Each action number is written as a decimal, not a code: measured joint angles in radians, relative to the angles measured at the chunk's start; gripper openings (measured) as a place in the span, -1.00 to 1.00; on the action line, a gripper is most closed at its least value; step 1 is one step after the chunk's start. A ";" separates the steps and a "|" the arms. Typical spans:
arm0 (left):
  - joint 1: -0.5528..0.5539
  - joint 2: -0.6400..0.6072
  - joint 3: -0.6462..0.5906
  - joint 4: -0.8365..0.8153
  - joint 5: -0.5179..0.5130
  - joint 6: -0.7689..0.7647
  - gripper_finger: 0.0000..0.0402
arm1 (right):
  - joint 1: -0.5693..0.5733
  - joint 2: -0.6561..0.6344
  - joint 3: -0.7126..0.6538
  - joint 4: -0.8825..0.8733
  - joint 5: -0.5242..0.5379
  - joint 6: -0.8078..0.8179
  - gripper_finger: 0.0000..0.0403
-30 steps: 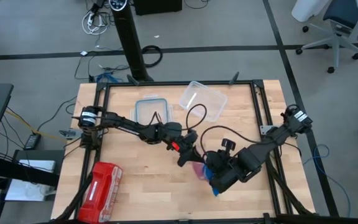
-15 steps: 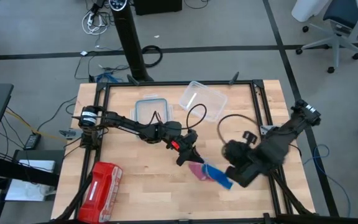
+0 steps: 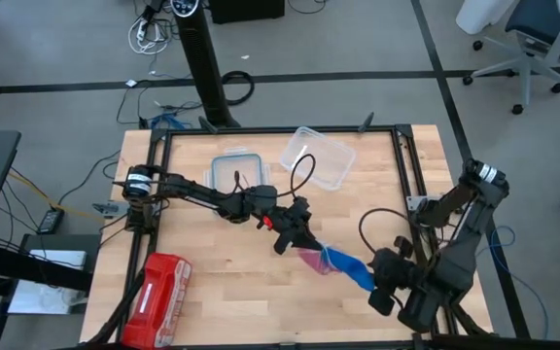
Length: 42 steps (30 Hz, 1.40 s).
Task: Roll bandage
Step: Put the blue bandage into the transparent zip bag
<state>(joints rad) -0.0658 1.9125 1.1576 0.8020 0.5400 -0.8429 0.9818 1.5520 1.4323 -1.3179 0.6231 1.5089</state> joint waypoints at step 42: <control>-0.030 0.001 0.000 -0.140 -0.090 0.149 -1.00 | -0.173 -0.075 0.048 0.152 -0.186 -0.292 -0.93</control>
<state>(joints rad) -0.0958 1.9137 1.1572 0.6621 0.4499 -0.6942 0.8092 1.4775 1.4800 -1.1663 0.4374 1.2173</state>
